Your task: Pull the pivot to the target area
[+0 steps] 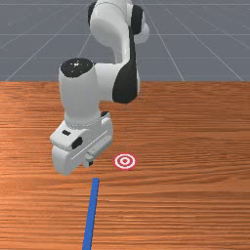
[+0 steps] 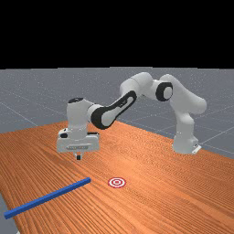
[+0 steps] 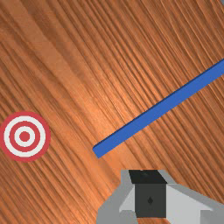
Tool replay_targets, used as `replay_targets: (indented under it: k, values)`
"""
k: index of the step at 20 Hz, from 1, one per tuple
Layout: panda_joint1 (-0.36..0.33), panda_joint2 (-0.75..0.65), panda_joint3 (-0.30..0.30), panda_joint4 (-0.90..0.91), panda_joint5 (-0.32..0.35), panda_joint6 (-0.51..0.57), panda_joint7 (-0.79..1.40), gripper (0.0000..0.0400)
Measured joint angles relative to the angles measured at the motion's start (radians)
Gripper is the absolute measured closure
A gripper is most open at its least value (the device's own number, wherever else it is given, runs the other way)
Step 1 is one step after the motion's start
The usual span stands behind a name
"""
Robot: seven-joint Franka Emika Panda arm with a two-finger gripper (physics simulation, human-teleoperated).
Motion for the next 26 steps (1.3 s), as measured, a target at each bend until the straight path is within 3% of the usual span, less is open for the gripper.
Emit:
replay_targets:
  k: [1, 2, 3, 4, 6, 7, 8, 13, 16, 18, 20, 25, 26]
  values:
    - [-0.009, -0.018, 0.007, -0.032, -0.005, 0.013, -0.037, 0.0400]
    - [-0.012, -0.014, 0.012, -0.033, -0.012, 0.026, -0.075, 0.0240]
    - [-0.023, -0.002, 0.022, -0.017, -0.013, 0.015, -0.126, 0.0139]
    - [-0.037, 0.007, 0.027, -0.001, -0.019, 0.009, -0.177, 0.0078]
    - [-0.069, 0.030, 0.036, 0.041, -0.027, -0.010, -0.280, 0.0018]
    - [-0.057, -0.051, -0.006, -0.162, 0.094, 0.278, 0.133, 0.0020]
    - [-0.040, 0.038, -0.064, 0.048, 0.060, 0.001, 0.271, 0.0012]
    - [-0.087, 0.081, -0.062, 0.126, 0.060, -0.034, 0.211, 0.0001]
    - [-0.081, 0.113, -0.112, 0.180, 0.101, -0.065, 0.523, 0.0000]
    - [-0.053, 0.043, -0.148, 0.038, 0.127, -0.008, 0.661, 0.0000]
    - [-0.053, -0.045, -0.134, -0.118, 0.110, 0.066, 0.516, 0.0000]
    - [-0.014, -0.297, -0.167, -0.567, 0.109, 0.258, 0.527, 0.0000]
    - [-0.030, -0.343, -0.152, -0.641, 0.094, 0.292, 0.425, 0.0000]
